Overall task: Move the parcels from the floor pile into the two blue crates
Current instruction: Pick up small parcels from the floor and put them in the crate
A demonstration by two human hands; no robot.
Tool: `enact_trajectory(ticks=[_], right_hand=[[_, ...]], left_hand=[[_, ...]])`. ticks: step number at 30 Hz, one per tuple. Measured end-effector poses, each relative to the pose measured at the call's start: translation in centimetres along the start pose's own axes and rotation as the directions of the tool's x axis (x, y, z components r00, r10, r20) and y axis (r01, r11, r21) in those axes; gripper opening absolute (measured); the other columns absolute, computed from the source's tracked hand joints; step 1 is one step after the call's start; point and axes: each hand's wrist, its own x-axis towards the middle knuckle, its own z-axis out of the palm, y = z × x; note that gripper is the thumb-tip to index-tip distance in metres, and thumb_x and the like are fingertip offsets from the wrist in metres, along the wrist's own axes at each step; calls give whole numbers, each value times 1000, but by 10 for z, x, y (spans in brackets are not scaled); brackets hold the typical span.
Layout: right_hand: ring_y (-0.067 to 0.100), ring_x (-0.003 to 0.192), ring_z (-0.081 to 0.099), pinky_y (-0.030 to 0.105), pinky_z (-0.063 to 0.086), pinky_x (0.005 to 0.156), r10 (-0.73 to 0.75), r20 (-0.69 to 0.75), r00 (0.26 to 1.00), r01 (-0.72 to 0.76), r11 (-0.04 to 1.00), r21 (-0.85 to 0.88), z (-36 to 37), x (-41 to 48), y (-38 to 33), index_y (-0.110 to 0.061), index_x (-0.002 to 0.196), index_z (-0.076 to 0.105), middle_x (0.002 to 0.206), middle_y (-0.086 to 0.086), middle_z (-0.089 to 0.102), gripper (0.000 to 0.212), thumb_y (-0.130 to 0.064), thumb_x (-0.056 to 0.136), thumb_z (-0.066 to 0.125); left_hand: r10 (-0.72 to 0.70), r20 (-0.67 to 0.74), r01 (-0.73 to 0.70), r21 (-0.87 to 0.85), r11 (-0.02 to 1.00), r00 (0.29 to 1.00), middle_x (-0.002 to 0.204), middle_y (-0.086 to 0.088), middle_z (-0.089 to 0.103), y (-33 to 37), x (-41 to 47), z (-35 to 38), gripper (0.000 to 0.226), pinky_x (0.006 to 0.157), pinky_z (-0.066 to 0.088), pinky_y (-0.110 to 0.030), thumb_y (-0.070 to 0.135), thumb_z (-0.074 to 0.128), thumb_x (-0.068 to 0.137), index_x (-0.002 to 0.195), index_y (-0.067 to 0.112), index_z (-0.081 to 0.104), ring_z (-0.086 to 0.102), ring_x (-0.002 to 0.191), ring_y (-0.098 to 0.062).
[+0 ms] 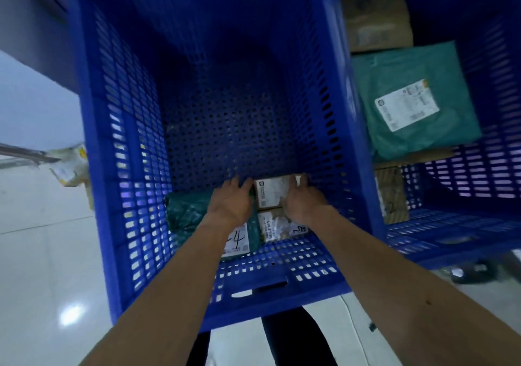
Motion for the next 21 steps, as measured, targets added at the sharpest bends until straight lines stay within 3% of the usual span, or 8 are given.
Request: enact_trajectory(ticks=[3,6,9,12,16,21], right_hand=[[41,139,37,44,47,97,13,-48,999,-15,998,-55,-18,-46,-7,0,157,3,162,27,-2,70,-22,103,43],[38,142,34,43,43,103,26,-91,995,-31,998,-51,-35,-103,-25,5,155,8,160,28,7,62,-19,105,37],[38,132,45,44,44,100,64,-143,988,-53,995,80,-50,-149,-40,-1,149,30,155,25,24,55,-20,100,46],[36,137,39,43,44,97,34,-87,996,-24,993,116,-67,-204,-59,-1,151,24,160,24,15,55,-21,102,41],[40,119,52,44,45,92,40,-216,976,3,981,196,-78,-263,-87,-3,132,49,137,22,46,41,-24,97,49],[34,117,54,43,47,91,-106,-132,986,115,992,58,-70,-305,-118,-4,140,41,144,20,39,45,-31,104,43]], left_hand=[[31,61,-31,-13,999,998,165,-9,16,-11,-35,-19,60,115,32,-47,40,33,106,159,23,13,27,145,-33],[62,64,-61,-23,998,996,165,-8,15,-17,-84,-41,57,117,30,-43,37,29,107,159,22,12,27,146,-31],[125,62,-126,1,992,990,164,-10,18,-25,-134,-64,56,115,32,-43,32,31,107,159,22,13,30,144,-33],[147,80,-139,-94,986,986,162,-12,26,-33,-186,-87,62,114,34,-43,27,41,102,158,21,16,34,142,-33],[100,94,-74,-244,967,991,162,-13,25,-41,-254,-125,65,116,28,-34,27,39,101,159,16,12,31,145,-31],[90,-4,-88,-223,971,996,156,-17,36,-59,-308,-155,65,107,40,-40,28,40,101,159,15,15,42,137,-35]])
